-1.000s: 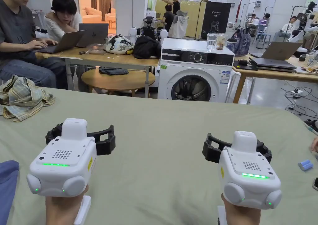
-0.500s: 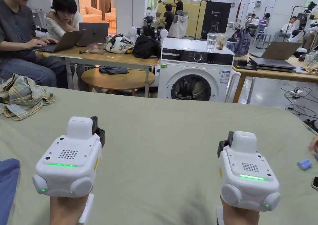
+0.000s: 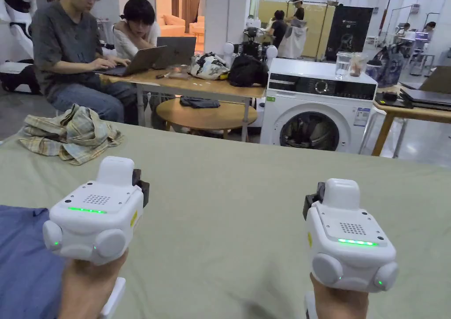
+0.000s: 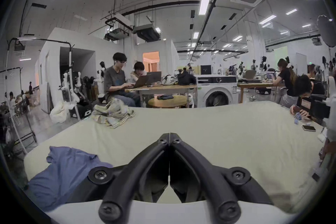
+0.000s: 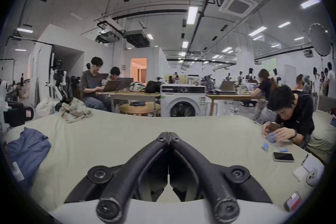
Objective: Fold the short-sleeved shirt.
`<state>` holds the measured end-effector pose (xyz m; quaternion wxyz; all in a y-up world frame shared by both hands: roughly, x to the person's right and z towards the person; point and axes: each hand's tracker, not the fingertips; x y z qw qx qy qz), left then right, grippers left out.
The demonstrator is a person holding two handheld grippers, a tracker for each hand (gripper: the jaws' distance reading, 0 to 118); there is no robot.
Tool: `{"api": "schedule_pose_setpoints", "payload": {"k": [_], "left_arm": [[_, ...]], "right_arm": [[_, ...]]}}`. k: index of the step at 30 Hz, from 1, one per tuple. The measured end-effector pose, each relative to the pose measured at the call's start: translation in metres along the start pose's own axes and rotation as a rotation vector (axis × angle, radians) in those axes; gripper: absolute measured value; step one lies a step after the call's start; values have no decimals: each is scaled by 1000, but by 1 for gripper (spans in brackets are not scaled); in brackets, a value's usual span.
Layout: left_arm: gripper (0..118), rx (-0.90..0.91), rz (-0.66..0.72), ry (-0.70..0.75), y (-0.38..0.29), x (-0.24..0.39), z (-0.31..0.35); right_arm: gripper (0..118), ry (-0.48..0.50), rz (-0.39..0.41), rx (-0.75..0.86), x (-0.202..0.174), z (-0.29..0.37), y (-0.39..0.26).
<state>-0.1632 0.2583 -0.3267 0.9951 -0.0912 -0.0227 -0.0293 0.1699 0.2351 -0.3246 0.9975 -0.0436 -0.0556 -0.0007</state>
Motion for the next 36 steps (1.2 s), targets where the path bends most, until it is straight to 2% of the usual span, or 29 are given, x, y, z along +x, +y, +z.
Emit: {"api": "schedule_pose_setpoints", "payload": {"k": [5, 10, 14, 19, 20, 21, 23, 24, 30, 33, 35, 36], "left_arm": [[0, -80, -34, 149, -2, -62, 17], [0, -242, 60, 237, -4, -130, 36], [0, -459, 129, 252, -17, -182, 38], [0, -674, 256, 198, -44, -241, 23], [8, -711, 277, 190, -49, -250, 18], [24, -741, 304, 188, -55, -257, 11], [78, -793, 353, 179, -67, -271, -1], [83, -818, 367, 177, -73, -276, -8], [83, -898, 338, 205, -109, -288, -37], [83, -1003, 282, 243, -140, -291, -55], [86, -957, 268, 203, -151, -287, -49], [86, -917, 246, 230, -148, -282, -46]], "right_arm": [[0, 115, 2, -20, -70, -8, 3], [0, 218, -1, -67, -130, -13, -4], [0, 281, 24, -100, -160, -13, -12], [0, 308, 53, -128, -179, -13, -26], [0, 314, 54, -135, -180, -14, -29], [0, 316, 54, -141, -181, -14, -30], [0, 318, 64, -156, -181, -15, -34], [0, 315, 69, -162, -181, -16, -36], [0, 308, 105, -181, -175, -19, -46], [0, 300, 112, -193, -171, -22, -50], [0, 296, 118, -197, -169, -23, -52], [0, 292, 121, -199, -168, -23, -53]]}}
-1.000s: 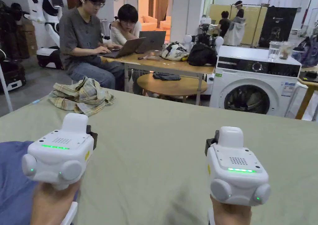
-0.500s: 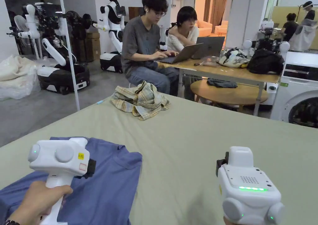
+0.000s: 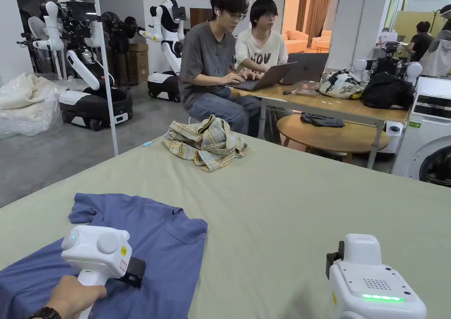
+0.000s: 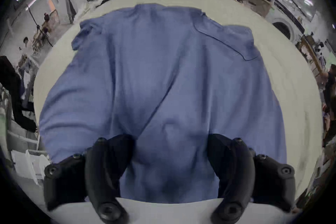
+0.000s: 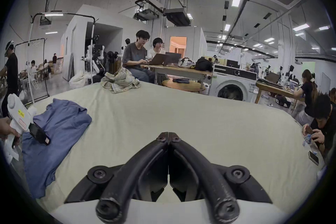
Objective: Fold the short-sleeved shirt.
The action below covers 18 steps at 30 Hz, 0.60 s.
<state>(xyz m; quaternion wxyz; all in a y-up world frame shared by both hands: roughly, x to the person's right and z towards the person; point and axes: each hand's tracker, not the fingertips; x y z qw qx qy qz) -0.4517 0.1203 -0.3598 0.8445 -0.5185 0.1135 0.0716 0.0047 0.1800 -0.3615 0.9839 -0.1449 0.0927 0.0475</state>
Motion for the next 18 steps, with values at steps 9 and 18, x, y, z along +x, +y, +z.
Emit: {"api": "schedule_pose_setpoints", "payload": {"k": [9, 18], "left_arm": [[0, 95, -89, -2, -17, 18, 13], [0, 372, -18, -89, -2, 16, 102]], "right_arm": [[0, -12, -21, -3, 6, 2, -2], [0, -37, -40, 18, 25, 17, 2]]}}
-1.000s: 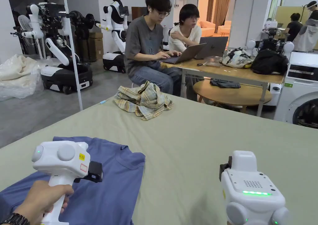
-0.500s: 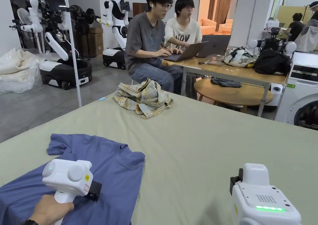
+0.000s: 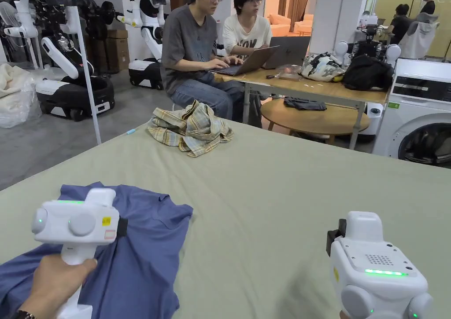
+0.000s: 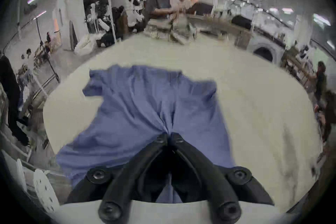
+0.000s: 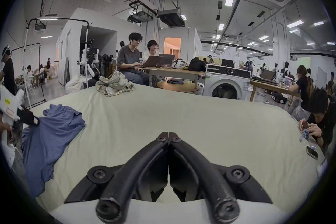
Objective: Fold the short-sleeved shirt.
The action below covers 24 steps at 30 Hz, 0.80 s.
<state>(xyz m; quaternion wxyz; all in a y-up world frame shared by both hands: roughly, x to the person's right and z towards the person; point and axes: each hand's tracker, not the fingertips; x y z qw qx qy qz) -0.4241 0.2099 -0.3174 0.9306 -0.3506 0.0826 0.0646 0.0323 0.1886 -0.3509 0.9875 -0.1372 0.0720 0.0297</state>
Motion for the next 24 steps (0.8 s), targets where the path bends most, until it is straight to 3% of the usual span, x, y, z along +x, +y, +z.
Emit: {"api": "schedule_pose_setpoints", "payload": {"k": [5, 11, 17, 24], "left_arm": [[0, 221, -9, -108, 54, 38, 64], [0, 379, -132, -280, 110, 128, 128], [0, 403, -266, -503, 126, 248, 149], [0, 325, -399, -782, 88, 394, 144]], "right_arm": [[0, -25, -20, 23, 20, 10, 8], [0, -85, -47, 55, 57, 30, 19], [0, -190, -62, 83, 110, 61, 24], [0, -367, -82, 104, 188, 108, 15]]}}
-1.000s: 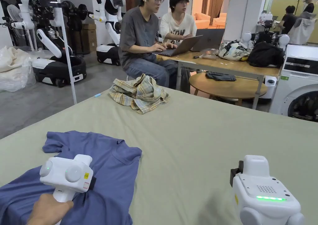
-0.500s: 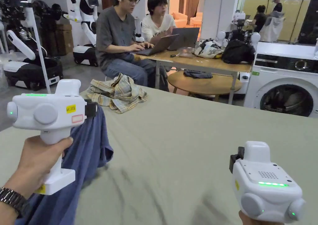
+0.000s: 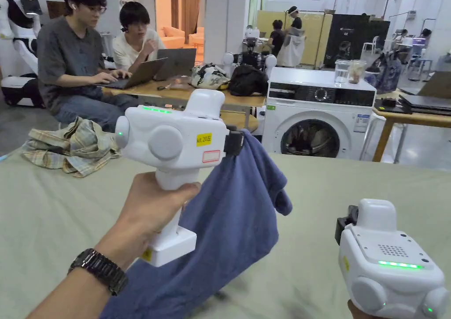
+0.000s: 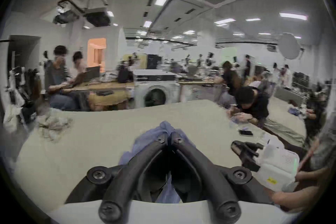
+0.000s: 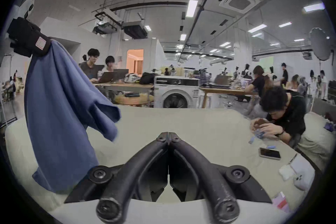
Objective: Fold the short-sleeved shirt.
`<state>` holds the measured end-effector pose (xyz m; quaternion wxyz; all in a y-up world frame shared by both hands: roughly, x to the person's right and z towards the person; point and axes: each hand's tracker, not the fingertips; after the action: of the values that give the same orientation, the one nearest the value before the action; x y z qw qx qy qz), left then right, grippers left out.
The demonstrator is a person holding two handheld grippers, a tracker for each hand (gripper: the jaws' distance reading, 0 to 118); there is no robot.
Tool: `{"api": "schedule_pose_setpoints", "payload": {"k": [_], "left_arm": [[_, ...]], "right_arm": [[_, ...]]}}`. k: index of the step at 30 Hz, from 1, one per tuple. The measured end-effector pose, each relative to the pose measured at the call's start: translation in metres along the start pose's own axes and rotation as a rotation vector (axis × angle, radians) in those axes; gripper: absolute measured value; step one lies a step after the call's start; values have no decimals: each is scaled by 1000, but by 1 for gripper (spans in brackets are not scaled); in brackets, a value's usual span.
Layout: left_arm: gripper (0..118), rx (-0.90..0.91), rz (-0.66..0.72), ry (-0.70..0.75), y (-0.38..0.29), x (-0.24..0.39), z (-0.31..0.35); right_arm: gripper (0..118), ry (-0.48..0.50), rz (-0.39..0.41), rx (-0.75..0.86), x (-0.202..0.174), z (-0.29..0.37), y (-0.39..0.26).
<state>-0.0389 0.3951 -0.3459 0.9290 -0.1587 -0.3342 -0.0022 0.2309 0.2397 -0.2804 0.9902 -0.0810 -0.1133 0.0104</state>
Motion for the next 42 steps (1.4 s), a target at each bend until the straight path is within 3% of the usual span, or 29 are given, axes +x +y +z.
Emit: {"api": "schedule_pose_setpoints", "payload": {"k": [7, 14, 16, 17, 18, 21, 26, 27, 28, 29, 30, 39, 42], "left_arm": [[0, -214, -4, -177, -74, 91, -108], [0, -417, 33, -225, -165, 118, -149], [22, -431, 73, -232, -171, 115, -145], [46, -426, 91, -222, -172, 111, -141], [54, -417, 102, -213, -171, 108, -135], [57, -314, 122, -166, -158, 92, -109], [56, -173, 124, -8, -142, 59, -62], [50, -146, 122, 27, -141, 52, -51], [35, -122, 120, 59, -140, 45, -43], [12, -114, 110, 73, -140, 39, -35], [1, -116, 93, 112, -140, 33, -29], [0, -178, 156, 286, -148, -49, 4], [0, -243, 237, 269, -146, -85, -5]], "right_arm": [[0, -150, 3, -31, 74, 20, -18], [0, -187, -27, -102, 108, 30, -43], [0, -188, -23, -119, 108, 29, -47], [0, -185, -25, -122, 108, 29, -48], [0, -178, -29, -124, 106, 29, -48], [0, -144, -42, -128, 97, 27, -44], [0, -91, -22, -106, 69, 24, -34], [0, -80, -20, -103, 63, 24, -33], [0, -76, -17, -98, 57, 23, -31], [0, -70, -18, -97, 52, 23, -30], [0, -59, -22, -96, 47, 22, -29], [0, -1, -26, -128, 20, 5, -28], [0, 13, -26, -139, 19, -2, -29]]}}
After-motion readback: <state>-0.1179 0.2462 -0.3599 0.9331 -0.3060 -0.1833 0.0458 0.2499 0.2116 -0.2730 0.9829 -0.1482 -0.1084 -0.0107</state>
